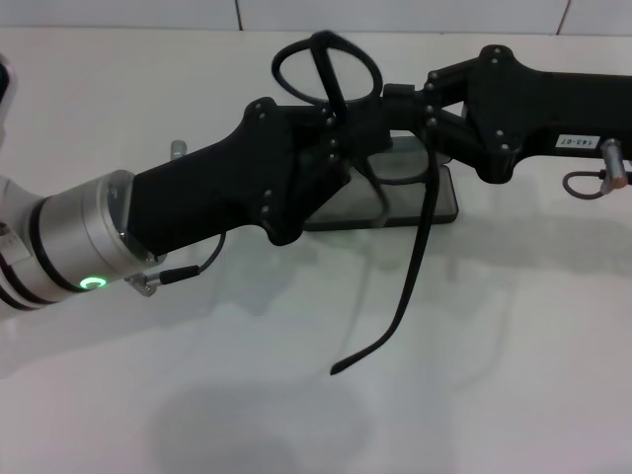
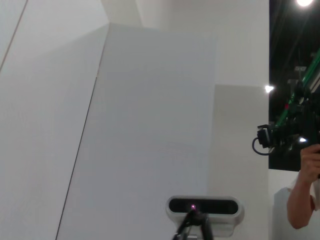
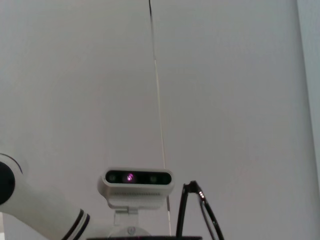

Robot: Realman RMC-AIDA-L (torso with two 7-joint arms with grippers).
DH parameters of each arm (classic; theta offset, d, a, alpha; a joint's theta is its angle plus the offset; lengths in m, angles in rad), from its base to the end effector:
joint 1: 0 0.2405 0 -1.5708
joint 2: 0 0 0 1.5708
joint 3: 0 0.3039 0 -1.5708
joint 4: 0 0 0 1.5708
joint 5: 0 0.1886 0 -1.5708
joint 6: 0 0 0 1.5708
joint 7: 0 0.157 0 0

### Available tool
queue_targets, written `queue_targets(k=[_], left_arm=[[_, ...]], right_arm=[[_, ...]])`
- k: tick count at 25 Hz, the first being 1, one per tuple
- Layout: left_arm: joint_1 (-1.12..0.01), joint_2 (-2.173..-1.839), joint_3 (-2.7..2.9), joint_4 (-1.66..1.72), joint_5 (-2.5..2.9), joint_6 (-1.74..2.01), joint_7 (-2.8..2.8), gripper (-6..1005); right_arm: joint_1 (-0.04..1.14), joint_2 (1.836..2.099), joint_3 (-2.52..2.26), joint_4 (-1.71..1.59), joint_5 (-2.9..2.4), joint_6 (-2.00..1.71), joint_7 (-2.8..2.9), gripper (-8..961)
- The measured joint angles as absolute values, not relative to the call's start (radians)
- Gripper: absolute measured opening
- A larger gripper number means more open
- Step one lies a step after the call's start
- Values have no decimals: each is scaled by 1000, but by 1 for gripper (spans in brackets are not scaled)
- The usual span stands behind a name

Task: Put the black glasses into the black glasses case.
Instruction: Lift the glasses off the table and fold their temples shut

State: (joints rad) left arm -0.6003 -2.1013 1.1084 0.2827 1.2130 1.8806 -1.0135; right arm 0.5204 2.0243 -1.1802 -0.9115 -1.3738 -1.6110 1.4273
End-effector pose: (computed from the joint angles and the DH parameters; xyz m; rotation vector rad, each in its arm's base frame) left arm -0.1859 0.3001 -0.0479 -2.5882 -0.2369 -1.6944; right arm 0.1707 0.3389 -0.0031 -2.8040 0.0978 1.1535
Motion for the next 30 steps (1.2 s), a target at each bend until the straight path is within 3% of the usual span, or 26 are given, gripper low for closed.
queue_targets(k=[30], left_arm=[[-603,-2101,1111,281,1212,1876,-1012,29]], right_arm=[[557,2021,-1191,-828,-1359,-1613,1382,33]])
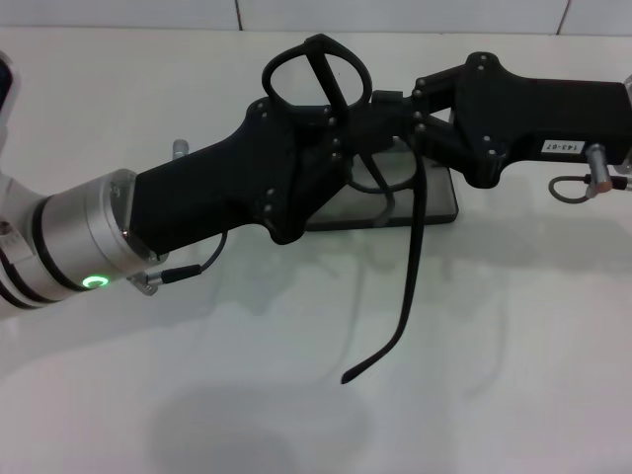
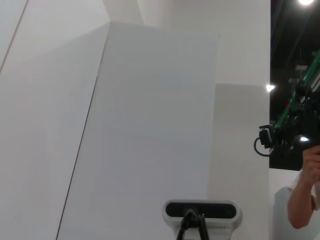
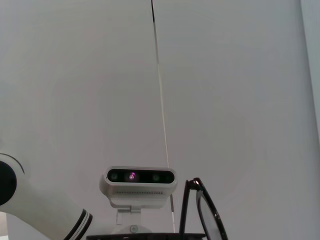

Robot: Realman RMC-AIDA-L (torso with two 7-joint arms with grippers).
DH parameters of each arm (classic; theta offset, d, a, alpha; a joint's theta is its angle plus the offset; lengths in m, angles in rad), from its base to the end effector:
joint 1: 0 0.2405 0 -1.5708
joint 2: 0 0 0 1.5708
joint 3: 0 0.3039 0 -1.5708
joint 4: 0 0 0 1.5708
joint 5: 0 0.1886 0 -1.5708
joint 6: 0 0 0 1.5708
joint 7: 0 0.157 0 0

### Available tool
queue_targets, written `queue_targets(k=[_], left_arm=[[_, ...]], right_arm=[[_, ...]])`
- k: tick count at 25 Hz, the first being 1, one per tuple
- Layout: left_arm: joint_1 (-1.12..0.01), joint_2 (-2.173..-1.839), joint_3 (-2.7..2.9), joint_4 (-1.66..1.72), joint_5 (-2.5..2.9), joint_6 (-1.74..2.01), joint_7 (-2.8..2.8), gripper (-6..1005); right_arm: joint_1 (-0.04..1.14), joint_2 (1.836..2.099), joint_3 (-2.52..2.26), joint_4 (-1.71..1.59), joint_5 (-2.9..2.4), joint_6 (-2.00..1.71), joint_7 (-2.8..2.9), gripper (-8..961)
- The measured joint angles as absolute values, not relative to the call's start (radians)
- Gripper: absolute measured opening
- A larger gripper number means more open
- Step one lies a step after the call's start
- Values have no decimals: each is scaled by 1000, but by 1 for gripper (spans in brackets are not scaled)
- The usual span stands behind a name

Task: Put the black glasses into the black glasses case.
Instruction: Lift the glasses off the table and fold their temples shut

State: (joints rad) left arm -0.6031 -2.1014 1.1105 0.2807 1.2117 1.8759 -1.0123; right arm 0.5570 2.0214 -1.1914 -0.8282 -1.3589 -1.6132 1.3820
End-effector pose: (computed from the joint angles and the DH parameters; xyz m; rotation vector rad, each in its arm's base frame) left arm -0.1854 0.3009 -0.0486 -2.5895 -0.2381 -1.6902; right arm 0.1696 0.3436 -0.0109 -2.8152 0.1027 1.1759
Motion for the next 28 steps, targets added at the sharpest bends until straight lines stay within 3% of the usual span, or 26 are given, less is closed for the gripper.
queue_targets(k=[28], left_arm=[[-600,-2100,1155,283,1186,1880,-984,30]], right_arm=[[549,2022,-1183,-824,-1352,-1608,1367,30]])
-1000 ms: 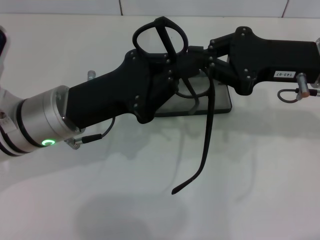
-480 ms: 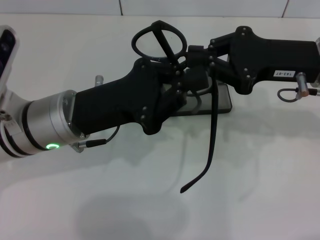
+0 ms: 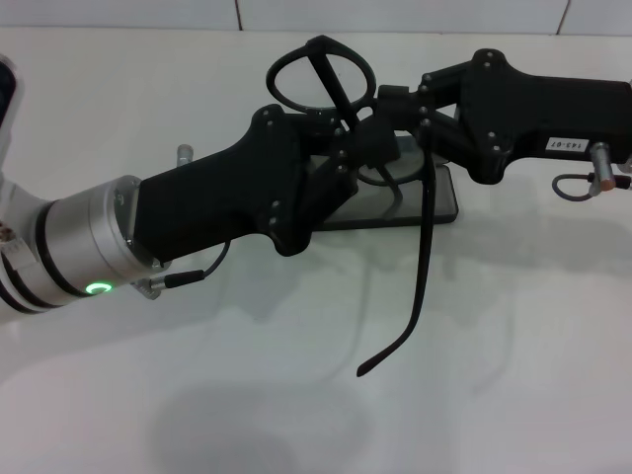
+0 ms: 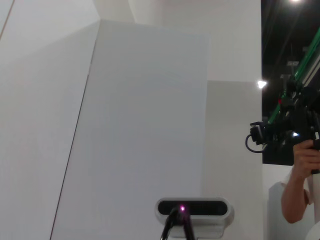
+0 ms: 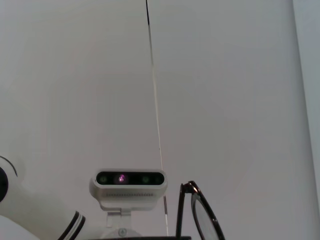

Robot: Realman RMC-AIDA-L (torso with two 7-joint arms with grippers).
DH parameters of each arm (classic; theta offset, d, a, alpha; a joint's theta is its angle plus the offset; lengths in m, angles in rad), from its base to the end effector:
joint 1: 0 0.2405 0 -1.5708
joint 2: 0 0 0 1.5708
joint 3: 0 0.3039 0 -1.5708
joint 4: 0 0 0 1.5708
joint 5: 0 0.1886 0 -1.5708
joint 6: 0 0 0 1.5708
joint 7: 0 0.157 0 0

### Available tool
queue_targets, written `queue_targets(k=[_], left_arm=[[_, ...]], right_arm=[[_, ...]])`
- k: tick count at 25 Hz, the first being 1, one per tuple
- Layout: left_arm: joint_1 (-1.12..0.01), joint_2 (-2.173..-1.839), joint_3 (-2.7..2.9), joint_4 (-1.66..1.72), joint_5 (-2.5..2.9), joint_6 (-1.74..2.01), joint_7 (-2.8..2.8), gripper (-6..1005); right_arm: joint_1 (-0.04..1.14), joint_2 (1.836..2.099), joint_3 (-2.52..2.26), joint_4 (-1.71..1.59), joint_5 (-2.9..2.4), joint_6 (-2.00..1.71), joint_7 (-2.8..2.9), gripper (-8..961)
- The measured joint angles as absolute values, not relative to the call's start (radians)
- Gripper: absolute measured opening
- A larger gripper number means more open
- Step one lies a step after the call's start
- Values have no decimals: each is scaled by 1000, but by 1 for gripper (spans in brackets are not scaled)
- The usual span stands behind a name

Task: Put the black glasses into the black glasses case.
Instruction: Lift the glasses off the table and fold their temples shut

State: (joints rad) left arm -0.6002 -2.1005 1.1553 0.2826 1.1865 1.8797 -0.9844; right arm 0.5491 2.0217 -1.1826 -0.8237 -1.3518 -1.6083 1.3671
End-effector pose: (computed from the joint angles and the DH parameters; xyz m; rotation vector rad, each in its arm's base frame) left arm -0.1847 0.2975 -0.0505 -2.6017 -0.1974 -1.6880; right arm 0.1727 0.3442 -0.0092 -2.7898 0.1036 1.1811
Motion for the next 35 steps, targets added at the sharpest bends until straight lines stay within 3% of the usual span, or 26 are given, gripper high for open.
queue_targets(k=[35], left_arm=[[-600,-2103,1161,264,1161,1840,-983,30]], right_arm=[[556,2024,-1204,-814,-1345,-1618,1367,28]])
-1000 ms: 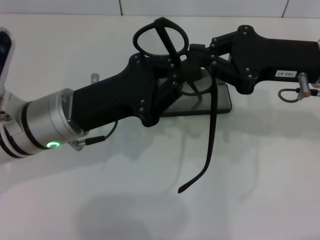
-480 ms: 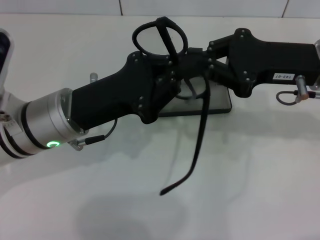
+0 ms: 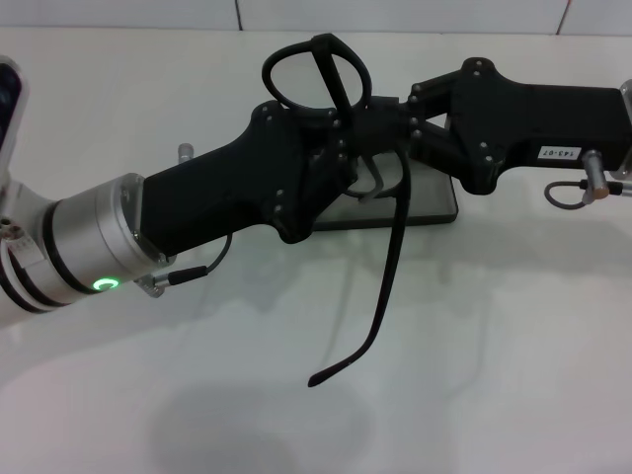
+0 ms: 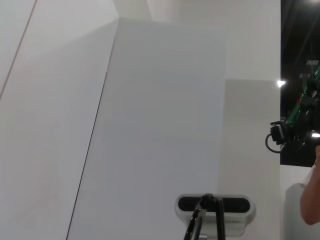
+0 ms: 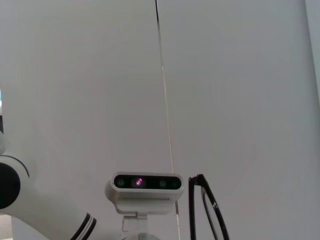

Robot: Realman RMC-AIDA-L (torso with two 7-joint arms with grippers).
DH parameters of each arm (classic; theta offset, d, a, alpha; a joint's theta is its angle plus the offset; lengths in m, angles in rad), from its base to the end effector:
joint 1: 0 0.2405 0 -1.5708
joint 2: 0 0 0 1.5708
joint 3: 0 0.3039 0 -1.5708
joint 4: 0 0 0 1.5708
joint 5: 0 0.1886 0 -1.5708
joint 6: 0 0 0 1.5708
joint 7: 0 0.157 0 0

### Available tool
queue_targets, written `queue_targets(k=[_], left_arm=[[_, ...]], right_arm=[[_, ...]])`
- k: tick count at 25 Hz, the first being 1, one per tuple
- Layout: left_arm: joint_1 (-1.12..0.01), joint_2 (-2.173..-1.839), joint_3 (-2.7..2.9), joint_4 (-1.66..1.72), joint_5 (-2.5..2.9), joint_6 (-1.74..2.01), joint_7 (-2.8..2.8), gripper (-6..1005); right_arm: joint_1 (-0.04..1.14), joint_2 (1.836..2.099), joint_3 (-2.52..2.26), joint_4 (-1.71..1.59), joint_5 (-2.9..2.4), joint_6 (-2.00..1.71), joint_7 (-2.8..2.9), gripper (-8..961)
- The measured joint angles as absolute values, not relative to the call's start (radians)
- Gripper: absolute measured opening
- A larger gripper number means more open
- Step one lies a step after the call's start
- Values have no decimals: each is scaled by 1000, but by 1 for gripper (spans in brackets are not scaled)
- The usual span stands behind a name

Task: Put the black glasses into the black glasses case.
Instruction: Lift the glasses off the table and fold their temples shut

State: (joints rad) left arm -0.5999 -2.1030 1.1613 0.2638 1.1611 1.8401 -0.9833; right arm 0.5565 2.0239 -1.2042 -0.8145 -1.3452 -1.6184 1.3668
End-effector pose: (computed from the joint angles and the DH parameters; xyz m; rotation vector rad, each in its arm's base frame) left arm -0.1874 0.3023 -0.0543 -2.5726 -0.2531 -1.6599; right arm 0.1694 0.3412 -0.0139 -2.8188 0.0981 1.1939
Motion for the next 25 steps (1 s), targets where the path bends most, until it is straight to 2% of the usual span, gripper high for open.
queue_targets(k=[25], left_arm=[[-586,-2098,1187,264,1163,1882,-964,30]], right_arm=[[530,2021,-1164,-817,-1333,-1619,1355,27]])
